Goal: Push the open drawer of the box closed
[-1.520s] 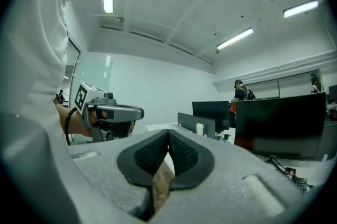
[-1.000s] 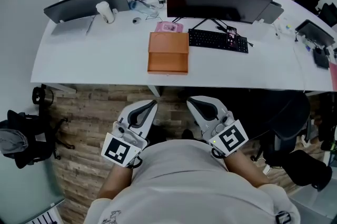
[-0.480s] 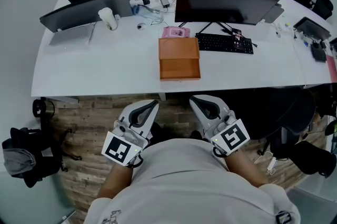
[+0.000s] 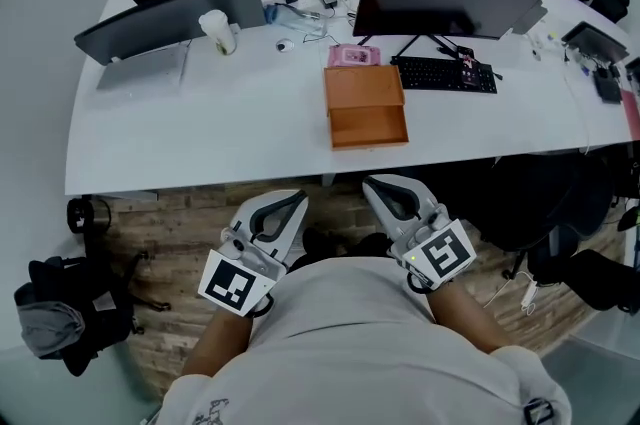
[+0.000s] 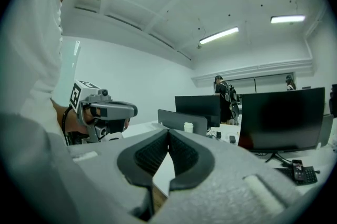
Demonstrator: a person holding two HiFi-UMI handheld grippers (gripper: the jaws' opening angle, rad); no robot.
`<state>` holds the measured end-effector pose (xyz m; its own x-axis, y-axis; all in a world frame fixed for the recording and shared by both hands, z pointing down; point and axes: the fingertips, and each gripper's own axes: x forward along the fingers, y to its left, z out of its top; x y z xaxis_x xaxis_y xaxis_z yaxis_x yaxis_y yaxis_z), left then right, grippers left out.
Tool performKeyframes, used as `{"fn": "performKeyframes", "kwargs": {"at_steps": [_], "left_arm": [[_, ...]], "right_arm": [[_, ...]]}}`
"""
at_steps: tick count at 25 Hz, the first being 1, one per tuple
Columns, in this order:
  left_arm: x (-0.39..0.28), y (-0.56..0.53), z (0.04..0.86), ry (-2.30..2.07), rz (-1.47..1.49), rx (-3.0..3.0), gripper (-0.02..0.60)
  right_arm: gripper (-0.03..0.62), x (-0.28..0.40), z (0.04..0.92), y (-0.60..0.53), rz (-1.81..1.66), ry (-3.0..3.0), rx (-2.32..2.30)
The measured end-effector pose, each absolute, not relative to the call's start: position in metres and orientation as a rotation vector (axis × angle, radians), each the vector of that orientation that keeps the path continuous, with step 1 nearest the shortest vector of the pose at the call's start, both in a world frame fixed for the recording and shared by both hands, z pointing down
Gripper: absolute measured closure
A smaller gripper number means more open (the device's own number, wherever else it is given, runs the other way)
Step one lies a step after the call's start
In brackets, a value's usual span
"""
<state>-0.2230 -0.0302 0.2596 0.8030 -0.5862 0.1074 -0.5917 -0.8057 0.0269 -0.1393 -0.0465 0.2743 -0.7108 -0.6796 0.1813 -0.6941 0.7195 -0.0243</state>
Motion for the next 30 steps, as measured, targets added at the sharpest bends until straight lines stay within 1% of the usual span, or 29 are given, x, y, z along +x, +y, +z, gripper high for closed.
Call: {"fn": "performKeyframes", "kwargs": {"at_steps": [4,9,20,30], "left_arm": [[-0.236,-0.039,0.269,-0.945,0.135,2.893,0.583],[-0.236,-0.051,0.275,-0.919,0.150,2.908,0.583],[-0.213,-0.080,0.282,-0.889,0.182,2.915,0.583],[-0.183,-0.120,0.316,-0.822,0.206,2.867,0.583]], "right_arm": [[0.591,-0.151,0.284,-0.051,0.140,-2.753,1.112],[0.591,-0.144,0.298,-0.064,0.151,-2.738,1.146],[0.591,-0.122,0.315,-0.101,0.189,-2.719,1.165],[0.591,-0.090,0.354,-0.136,0.282,-2.650,1.174]]}}
